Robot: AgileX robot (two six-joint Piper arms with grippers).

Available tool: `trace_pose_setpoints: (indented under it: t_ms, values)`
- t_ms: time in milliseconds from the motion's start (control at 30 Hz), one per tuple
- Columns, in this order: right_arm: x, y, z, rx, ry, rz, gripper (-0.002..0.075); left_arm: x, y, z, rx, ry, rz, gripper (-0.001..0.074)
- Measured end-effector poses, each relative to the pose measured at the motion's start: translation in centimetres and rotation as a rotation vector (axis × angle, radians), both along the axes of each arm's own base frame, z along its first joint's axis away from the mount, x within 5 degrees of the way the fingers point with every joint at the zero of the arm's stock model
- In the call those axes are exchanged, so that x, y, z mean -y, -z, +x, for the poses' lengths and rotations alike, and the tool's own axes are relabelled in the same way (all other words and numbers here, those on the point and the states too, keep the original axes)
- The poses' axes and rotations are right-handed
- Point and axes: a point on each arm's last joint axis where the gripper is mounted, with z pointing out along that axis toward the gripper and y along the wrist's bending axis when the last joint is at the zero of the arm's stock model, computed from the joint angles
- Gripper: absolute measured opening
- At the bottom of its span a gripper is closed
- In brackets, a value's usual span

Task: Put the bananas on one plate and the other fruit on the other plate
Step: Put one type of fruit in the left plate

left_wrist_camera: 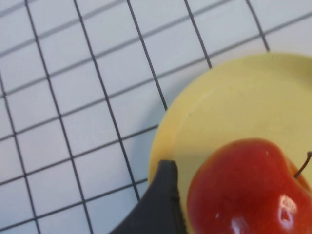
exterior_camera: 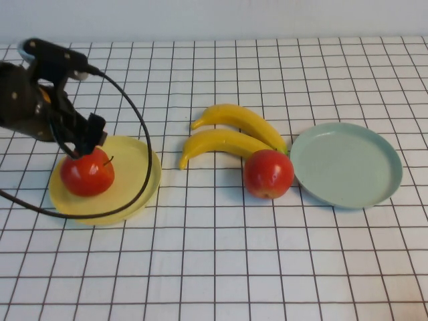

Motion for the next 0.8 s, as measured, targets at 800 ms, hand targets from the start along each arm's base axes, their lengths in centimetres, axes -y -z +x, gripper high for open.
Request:
trace_pose_setpoints:
  t_ms: [800]
  values:
    - [0.0, 0.0, 0.0, 0.000, 0.000, 0.000, -0.0015, 19.4, 1.0, -4.3, 0.030, 0.606, -0.134, 0.0668]
